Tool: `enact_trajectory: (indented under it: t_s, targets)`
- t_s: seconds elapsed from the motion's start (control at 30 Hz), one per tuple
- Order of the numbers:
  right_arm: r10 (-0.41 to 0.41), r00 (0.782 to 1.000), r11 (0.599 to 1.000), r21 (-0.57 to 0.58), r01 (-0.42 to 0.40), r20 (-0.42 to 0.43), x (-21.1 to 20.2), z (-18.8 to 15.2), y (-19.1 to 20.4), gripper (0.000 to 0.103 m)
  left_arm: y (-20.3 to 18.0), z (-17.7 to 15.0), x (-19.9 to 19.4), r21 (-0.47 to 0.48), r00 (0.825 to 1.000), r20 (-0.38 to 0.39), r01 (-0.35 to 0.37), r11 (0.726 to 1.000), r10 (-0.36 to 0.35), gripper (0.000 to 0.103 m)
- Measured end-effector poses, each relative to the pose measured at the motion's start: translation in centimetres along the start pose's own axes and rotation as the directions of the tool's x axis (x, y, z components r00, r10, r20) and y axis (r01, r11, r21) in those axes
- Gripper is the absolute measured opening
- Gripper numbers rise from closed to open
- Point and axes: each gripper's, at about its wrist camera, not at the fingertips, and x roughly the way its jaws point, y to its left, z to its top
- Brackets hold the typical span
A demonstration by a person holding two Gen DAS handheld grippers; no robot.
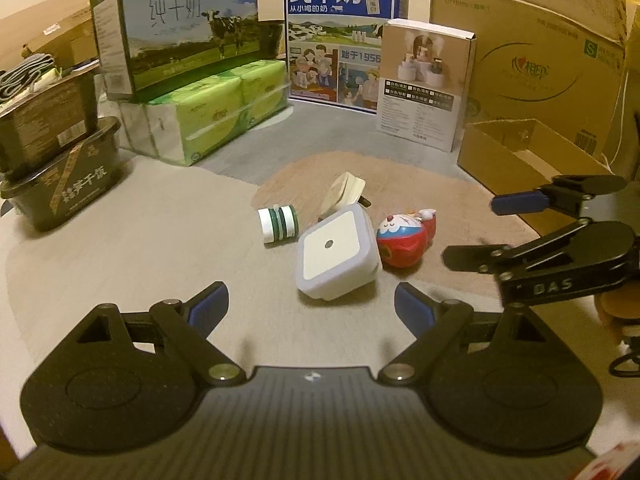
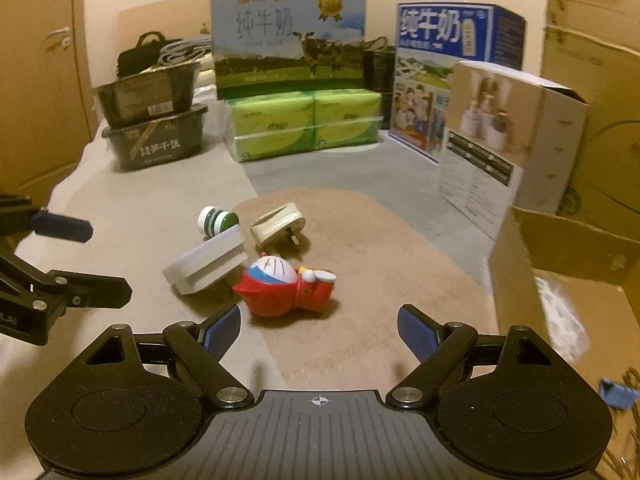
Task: Organize rigid objects
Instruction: 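Grasp the red Doraemon figure with the right gripper while the left gripper approaches the white night light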
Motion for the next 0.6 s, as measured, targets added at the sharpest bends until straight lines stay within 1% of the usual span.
enact_trajectory:
  t_s: [0.3,0.53,0.57,0.6]
  targets:
    - [0.029,0.999,0.999,-0.024,-0.030,-0.024,4.3,-0.2,0.5,0.085,1.0,0.0,1.8,-0.019,1.000,0.000,0.023,1.000,-0.023,0.089]
    - [0.068,0.998,0.997,0.026,-0.068,0.016,5.4,-0.2,0.3,0.085,1.4,-0.3,2.5,-0.042,1.000,0.000,0.027,0.999,-0.027,0.089]
    - [0.072,0.997,0.997,0.032,-0.072,0.016,5.5,-0.2,0.3,0.083,1.5,-0.4,2.5,-0.043,1.000,0.000,0.028,0.999,-0.028,0.089]
    - [0.075,0.997,0.997,0.036,-0.075,0.016,5.6,-0.1,0.3,0.076,1.5,-0.4,2.6,-0.042,1.000,0.000,0.030,0.999,-0.030,0.089]
